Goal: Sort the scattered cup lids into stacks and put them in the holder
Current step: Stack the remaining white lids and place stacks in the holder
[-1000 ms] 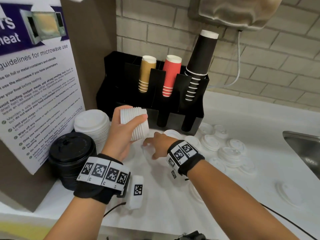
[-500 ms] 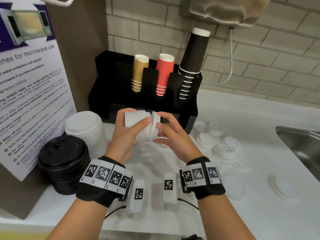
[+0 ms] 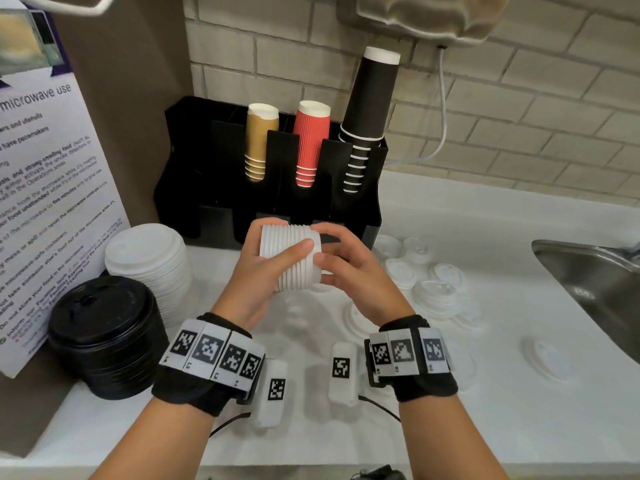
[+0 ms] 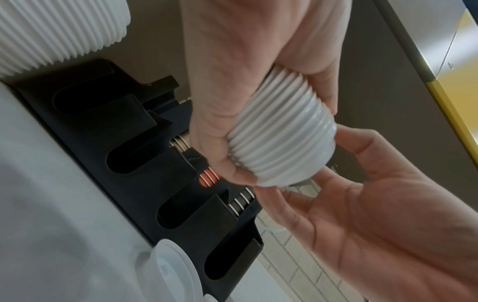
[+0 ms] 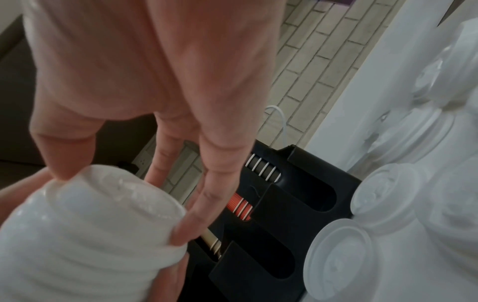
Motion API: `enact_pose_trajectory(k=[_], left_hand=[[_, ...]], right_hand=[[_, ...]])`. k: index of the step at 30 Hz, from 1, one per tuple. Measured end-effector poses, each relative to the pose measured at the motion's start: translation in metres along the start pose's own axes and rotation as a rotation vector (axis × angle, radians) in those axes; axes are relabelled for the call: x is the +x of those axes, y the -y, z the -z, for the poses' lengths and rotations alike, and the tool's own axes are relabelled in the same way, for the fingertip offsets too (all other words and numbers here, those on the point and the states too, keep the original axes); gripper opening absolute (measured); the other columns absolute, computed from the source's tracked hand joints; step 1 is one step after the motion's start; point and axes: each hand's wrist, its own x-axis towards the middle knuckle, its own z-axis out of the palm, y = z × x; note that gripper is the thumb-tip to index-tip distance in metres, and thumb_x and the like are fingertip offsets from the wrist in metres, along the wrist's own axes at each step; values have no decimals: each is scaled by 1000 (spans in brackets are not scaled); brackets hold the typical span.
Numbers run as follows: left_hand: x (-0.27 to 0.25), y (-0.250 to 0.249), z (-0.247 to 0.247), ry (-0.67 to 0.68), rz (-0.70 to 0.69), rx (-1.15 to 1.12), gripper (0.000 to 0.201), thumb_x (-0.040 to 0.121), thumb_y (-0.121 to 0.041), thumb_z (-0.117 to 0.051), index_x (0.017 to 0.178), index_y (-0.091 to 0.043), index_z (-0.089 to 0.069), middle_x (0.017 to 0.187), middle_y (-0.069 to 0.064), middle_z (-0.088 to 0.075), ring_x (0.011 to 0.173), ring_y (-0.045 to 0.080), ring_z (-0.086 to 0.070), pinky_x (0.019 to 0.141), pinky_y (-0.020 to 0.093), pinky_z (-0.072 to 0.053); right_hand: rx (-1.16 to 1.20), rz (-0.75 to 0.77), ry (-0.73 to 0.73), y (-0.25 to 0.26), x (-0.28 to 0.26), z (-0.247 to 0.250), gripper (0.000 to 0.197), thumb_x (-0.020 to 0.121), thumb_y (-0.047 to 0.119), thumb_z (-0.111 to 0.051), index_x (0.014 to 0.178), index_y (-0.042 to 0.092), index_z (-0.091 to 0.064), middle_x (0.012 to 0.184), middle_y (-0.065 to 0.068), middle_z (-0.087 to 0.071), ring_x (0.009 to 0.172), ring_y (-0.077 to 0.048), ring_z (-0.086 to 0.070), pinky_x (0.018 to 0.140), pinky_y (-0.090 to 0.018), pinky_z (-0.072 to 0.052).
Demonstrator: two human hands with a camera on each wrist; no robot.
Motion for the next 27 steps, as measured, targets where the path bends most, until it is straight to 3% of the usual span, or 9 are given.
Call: enact_pose_trajectory(k=[4,8,11,14,17,20,24,27], left_hand=[[-1,1,-3,-5,-8,-32,58,60,-39,-75,112,-32,-51,112,-2,-57,105,18,-59,62,24,-54],[2,3,-2,10,8,-32,66,62,-25,-86,116,-32,-47,119,3,-52,113,24,-55,69,31,-55],[5,3,2,-29,10,-67,63,62,-25,-84,113,-34,-48,118,2,-52,114,25,-55,71,34,-55],[9,4,7,-92,2,-119,60,60,-27,-79,112,-33,-48,114,-3,-54,110,22,-55,71,35,-54],[13,4,13,-132,-3,-130,61,58,-29,-75,112,-33,-48,113,-5,-54,108,19,-55,69,34,-54],[15,5,16,-137,-8,-112,60,58,-30,-75,112,-34,-47,113,-6,-53,106,16,-56,65,29,-55],[17,5,16,-116,-13,-112,58,57,-31,-75,108,-37,-48,111,-7,-53,104,15,-56,60,24,-54],[16,5,18,-113,-11,-108,58,57,-30,-75,108,-37,-48,112,-6,-52,106,16,-55,64,27,-54]], right_hand=[[-19,19,1,1,0,1,40,84,29,-64,123,35,-57,114,-14,-63,104,-25,-64,85,-34,-56],[-42,50,36,2,4,4,37,89,27,-66,124,35,-57,112,-8,-65,100,-19,-66,79,-26,-53],[-76,15,133,7,12,10,36,93,34,-59,128,38,-55,114,1,-68,106,-13,-65,86,-28,-55],[-130,-115,187,7,27,17,34,101,46,-37,130,38,-53,119,6,-66,115,-12,-61,97,-31,-51],[-604,-284,121,-2,50,21,34,102,37,-39,127,22,-57,124,1,-59,120,-18,-53,95,-27,-42],[-1096,-514,286,-17,70,17,39,102,26,-36,133,10,-52,139,-11,-51,129,-30,-45,110,-40,-33],[-1236,-663,322,-27,81,4,42,102,21,-37,138,3,-46,144,-15,-46,134,-33,-41,115,-44,-28],[-1258,-698,294,-21,81,1,44,103,23,-35,140,1,-41,147,-15,-42,139,-33,-32,118,-45,-17]])
